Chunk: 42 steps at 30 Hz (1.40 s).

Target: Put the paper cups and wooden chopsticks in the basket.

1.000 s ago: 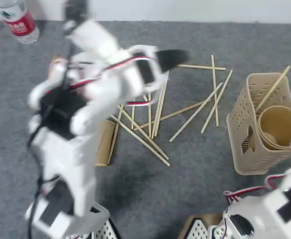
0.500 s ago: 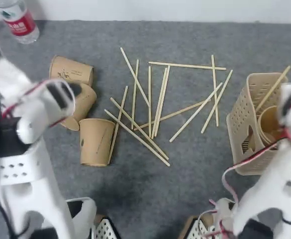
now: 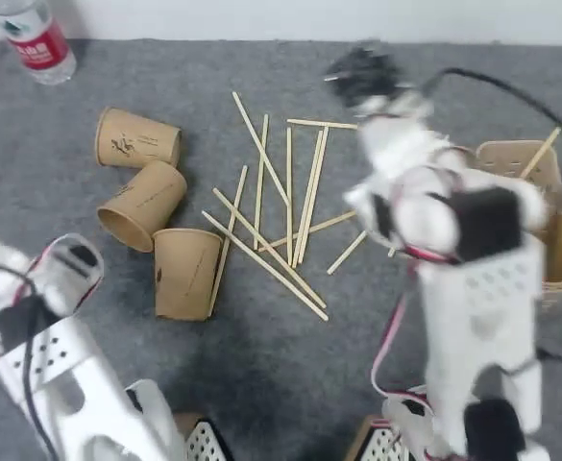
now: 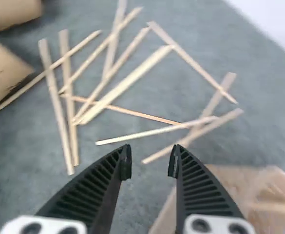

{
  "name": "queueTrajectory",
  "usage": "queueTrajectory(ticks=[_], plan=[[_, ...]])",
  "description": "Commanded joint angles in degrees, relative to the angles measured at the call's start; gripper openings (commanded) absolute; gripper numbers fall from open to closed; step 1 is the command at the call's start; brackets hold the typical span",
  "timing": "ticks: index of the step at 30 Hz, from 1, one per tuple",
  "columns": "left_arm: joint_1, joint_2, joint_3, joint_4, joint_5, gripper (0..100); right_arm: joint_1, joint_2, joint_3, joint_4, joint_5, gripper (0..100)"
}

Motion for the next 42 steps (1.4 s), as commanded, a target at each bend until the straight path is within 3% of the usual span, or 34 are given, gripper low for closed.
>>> queueTrajectory(ticks=[1, 5, 12, 16, 22, 30, 37, 42], plan=[[-9.76, -1.41, 1.89, -1.67, -0.62, 25, -6.55, 4.7, -0.26, 1.71, 3.08, 15.1], [-13.45, -1.41, 7.52, -2.9, -0.88, 25, -11.47, 11.74, -0.26, 0.66, 3.16, 15.1], [-13.71, -1.85, 22.99, -15.21, -6.77, 25, -12.53, 26.07, -0.26, -7.16, 2.02, 19.3], [-16.26, -1.85, 24.22, -17.41, -7.47, 25, -14.46, 33.27, -0.26, -12.0, 0.18, 27.7], [-19.43, -1.85, 24.48, -26.46, -7.65, 25, -15.43, 43.91, -0.26, -18.51, -0.09, 26.9], [-17.41, -1.93, 28.79, -26.81, -7.74, 25, -14.99, 53.76, -0.26, -26.77, -0.18, 22.5], [-15.03, -1.93, 30.46, -28.48, -7.82, 25, -15.34, 54.29, -0.26, -27.03, -0.26, 20.9], [-12.4, -1.93, 30.64, -28.31, -7.91, 14, -15.43, 54.64, -0.26, -26.68, -0.35, 20.9]])
